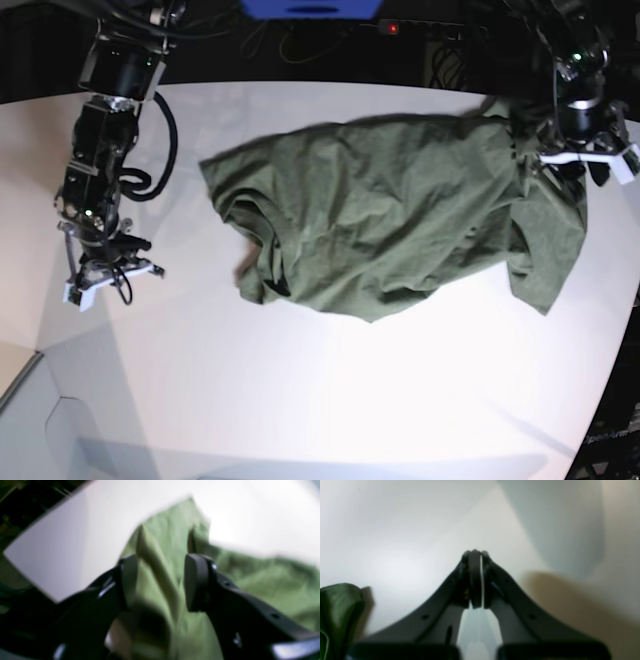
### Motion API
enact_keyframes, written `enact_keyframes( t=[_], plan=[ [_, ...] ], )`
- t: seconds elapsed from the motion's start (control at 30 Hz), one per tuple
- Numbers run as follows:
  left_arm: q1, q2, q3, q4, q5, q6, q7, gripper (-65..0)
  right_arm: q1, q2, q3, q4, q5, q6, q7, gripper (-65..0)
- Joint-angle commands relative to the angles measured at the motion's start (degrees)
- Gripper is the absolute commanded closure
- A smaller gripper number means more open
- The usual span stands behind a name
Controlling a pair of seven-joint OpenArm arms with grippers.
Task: Layout the t-shirt on the table in an organized manner, then fold the t-shirt properly
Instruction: 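Lower both grippers onto opposite ends of the t-shirt and grasp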
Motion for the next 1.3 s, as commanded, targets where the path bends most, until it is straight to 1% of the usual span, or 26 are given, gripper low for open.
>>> enact_keyframes(
  t=[0.0, 0.1, 0.13, 0.17, 0.27, 0.37, 0.5, 0.7, 0.77, 0.83, 0.93, 1.07, 1.13, 1.2, 1.27],
  plan=[
    [-1.0, -0.4, -1.7, 0.6, -0.5, 0.1, -1.5, -29.9, 0.4, 0.5, 0.1, 1.1, 0.2, 0.1, 1.5, 0.0],
    [-4.6, -0.6, -5.4, -2.5, 0.0, 0.1, -1.5, -29.9, -0.2, 0.2, 0.0, 1.2, 0.2, 0.1, 1.5, 0.0],
    [-5.9, -1.2, -6.0, -4.1, 0.4, 0.1, -1.5, -29.9, -0.2, 0.2, -0.1, 1.1, 0.2, 0.2, 1.5, 0.0],
    [-7.5, -2.6, -6.1, -6.3, 0.9, 0.1, -1.5, -29.9, -0.2, 0.2, -0.6, 1.1, 0.2, 0.2, 1.5, 0.0],
    [-11.2, -6.0, -4.6, -13.1, 0.6, 0.1, -1.5, -29.9, -0.8, 0.2, -2.0, 1.1, 0.2, 0.2, 1.5, -1.9],
    [-15.7, -8.1, -2.4, -18.7, 1.0, 0.3, -1.5, -29.9, -1.2, 0.1, -2.0, 1.2, 0.2, 0.2, 1.5, -4.9],
    [-19.1, -9.7, -0.2, -24.8, 1.0, 0.2, -1.4, -29.9, -1.3, 0.0, -2.0, 1.2, 0.2, 0.2, 1.5, -5.5],
    [-21.0, -12.3, 5.1, -34.7, 1.0, 0.2, -2.1, -29.8, -1.4, 0.4, -2.0, 1.1, 0.2, 0.2, 1.5, -5.5],
    [-22.6, -13.1, 5.1, -37.6, 1.0, 0.2, -2.1, -29.8, -1.4, 0.4, -2.0, 1.1, 0.2, 0.2, 1.5, -5.5],
    [-24.6, -13.1, 5.1, -40.0, 1.0, 0.2, -2.1, -29.8, -1.3, 0.4, -2.0, 1.1, 0.2, 0.2, 1.5, -5.5],
    [-27.0, -13.8, 5.4, -39.7, 1.0, 0.1, -1.7, -29.6, -1.2, 0.1, -2.7, 1.2, 0.2, 0.2, 1.5, -5.5],
    [-29.1, -13.8, 5.8, -34.9, 1.0, 0.1, -1.5, -29.4, -1.0, 0.4, -9.5, 2.2, 0.2, 0.2, 1.5, -5.2],
    [-31.5, -14.3, 8.5, -35.0, 1.0, 0.1, -1.5, -29.4, -0.9, 0.5, -14.0, 3.7, 0.2, 0.2, 1.5, -5.3],
    [-33.0, -15.0, 11.0, -37.6, 1.0, 0.2, -1.9, -29.4, -0.3, 0.6, -18.0, 5.3, 0.2, 0.2, 1.5, -5.6],
    [-35.4, -15.8, 13.6, -42.6, 1.0, 0.3, -2.0, -29.4, 0.7, 0.6, -20.9, 5.7, 0.1, 0.2, 1.4, -6.0]
  ],
)
